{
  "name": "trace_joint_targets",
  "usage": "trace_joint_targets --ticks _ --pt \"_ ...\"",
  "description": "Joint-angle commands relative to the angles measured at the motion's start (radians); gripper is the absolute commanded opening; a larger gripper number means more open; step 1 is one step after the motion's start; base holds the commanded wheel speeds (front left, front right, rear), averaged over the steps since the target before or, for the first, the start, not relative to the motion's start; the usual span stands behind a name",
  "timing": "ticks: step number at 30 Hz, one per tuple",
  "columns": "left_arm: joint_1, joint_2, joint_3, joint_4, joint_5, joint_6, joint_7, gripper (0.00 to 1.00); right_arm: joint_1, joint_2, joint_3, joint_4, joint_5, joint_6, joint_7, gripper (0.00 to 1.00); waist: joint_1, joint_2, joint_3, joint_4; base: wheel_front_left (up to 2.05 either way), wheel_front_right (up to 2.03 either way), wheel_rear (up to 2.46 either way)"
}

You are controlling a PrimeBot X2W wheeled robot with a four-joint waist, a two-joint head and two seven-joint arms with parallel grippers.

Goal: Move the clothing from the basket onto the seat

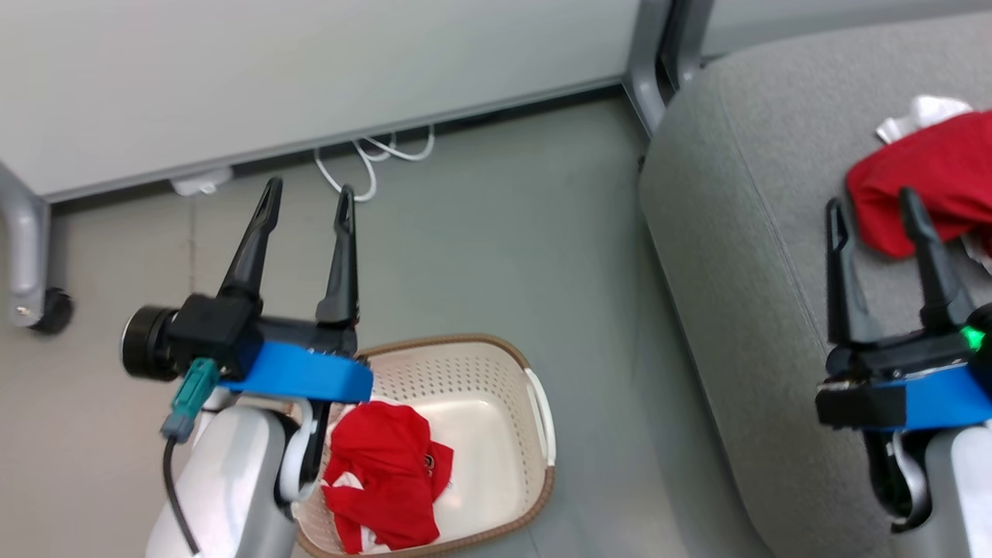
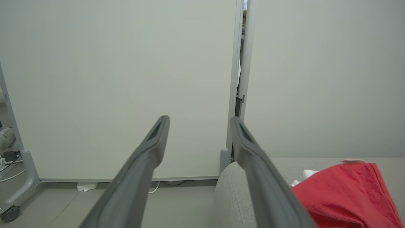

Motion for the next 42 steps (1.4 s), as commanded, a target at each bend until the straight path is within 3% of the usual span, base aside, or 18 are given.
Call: trace_joint_targets --ticks 1,10,18,42 --pt "0.024 -0.003 0.023 -0.008 0.012 -0.009 -0.004 1.0 0.03 0.007 0.006 -0.003 0.005 0.0 -0.001 1.0 0.0002 -0.0001 -0.049 0.044 0.0 0.0 0.0" --pt "0.176 -0.054 0.165 -0.009 0.072 -0.074 -0.004 1.0 0.129 0.028 0.025 0.016 0.006 0.0 -0.001 1.0 0.0002 -0.0001 -0.133 0.095 0.0 0.0 0.0" --pt "0.279 -0.094 0.261 0.004 0.103 -0.106 -0.004 1.0 0.204 0.054 0.019 0.056 0.005 0.0 -0.001 1.0 0.0002 -0.0001 -0.171 0.118 0.0 0.0 0.0" --pt "0.311 -0.117 0.291 0.042 0.142 -0.146 -0.005 1.0 0.259 0.103 0.016 0.085 0.004 0.0 -0.001 1.0 0.0002 -0.0001 -0.17 0.135 0.0 0.0 0.0"
